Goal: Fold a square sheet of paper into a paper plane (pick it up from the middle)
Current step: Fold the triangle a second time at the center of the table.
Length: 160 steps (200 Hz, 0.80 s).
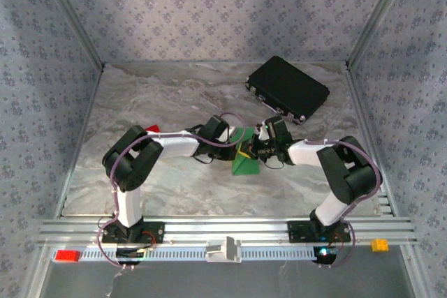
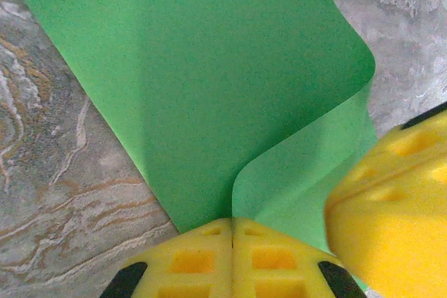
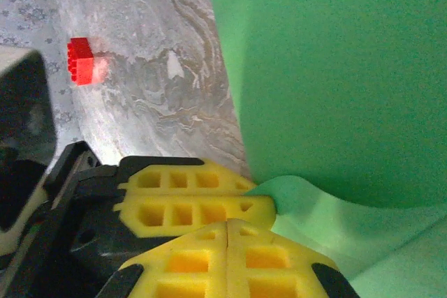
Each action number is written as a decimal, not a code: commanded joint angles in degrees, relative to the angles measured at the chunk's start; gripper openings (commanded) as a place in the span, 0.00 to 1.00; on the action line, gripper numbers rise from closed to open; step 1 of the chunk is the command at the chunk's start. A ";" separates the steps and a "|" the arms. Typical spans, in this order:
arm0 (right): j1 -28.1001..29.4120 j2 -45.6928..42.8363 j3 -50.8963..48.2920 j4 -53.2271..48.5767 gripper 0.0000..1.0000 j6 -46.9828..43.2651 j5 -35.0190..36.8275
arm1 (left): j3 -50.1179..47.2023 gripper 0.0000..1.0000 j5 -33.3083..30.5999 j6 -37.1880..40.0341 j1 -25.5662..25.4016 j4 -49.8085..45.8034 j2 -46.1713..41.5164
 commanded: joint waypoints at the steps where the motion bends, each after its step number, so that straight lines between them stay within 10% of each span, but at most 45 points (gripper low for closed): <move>1: 0.15 1.47 0.17 0.43 0.01 0.65 -0.14 | -0.24 0.00 1.03 0.02 0.33 0.42 1.18; 160: -3.21 -0.70 0.20 -3.92 0.02 -2.00 3.14 | 2.60 0.00 0.29 1.88 0.46 -2.81 2.58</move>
